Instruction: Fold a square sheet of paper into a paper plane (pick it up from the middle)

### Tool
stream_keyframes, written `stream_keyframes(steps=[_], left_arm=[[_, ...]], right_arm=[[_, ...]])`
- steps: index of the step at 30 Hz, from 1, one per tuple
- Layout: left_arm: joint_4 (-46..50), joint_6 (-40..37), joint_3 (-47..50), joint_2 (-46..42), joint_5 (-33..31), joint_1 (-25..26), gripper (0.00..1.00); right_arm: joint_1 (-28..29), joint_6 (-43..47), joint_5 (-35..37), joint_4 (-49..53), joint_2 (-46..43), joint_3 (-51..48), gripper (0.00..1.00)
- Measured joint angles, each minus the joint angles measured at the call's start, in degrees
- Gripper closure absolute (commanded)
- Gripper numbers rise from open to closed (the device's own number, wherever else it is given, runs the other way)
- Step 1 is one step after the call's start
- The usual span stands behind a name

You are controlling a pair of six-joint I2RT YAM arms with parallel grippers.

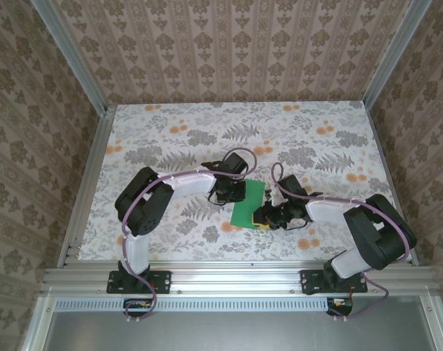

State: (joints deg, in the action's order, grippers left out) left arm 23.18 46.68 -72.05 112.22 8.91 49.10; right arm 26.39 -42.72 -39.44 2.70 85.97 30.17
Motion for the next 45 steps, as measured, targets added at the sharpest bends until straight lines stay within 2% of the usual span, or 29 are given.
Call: stream_keyframes(steps=[7, 15, 22, 28, 33, 37, 41, 45], left_arm=[[0.04, 0.0, 0.0, 0.0, 0.02, 0.0, 0.95], [0.37, 0.0, -0.15, 0.0, 0.02, 0.04, 0.95], [1.38, -0.02, -0.44, 0.0, -0.15, 0.42, 0.95], [2.25, -0.02, -0.66, -0.07, -0.17, 0.44, 0.93], [5.84, -0.2, -0.68, -2.1, -0.17, 0.81, 0.82], [6.43, 0.09, 0.28, -9.49, -0.39, 0.33, 0.69], [3.34, 1.25, 5.64, -19.3, 0.09, -2.64, 0.59], [0.11, 2.73, 12.37, -22.4, 1.25, -6.78, 0.5]], right_arm=[[0.2, -0.61, -0.28, -0.96, 0.42, -0.79, 0.73], [1.18, -0.85, -0.28, 0.5, -4.61, -0.72, 0.72], [1.57, -0.94, -0.17, 0.02, 0.63, -0.63, 0.73], [1.4, 0.33, 0.81, 2.93, 0.04, 0.87, 0.7], [0.07, 4.07, 4.92, 10.62, -4.37, 6.32, 0.66], [-2.47, 6.84, 9.97, 14.69, -4.26, 12.17, 0.63], [-2.64, 8.24, 12.31, 17.03, -0.9, 17.22, 0.63], [-2.29, 8.87, 14.75, 18.88, 2.62, 19.96, 0.6]])
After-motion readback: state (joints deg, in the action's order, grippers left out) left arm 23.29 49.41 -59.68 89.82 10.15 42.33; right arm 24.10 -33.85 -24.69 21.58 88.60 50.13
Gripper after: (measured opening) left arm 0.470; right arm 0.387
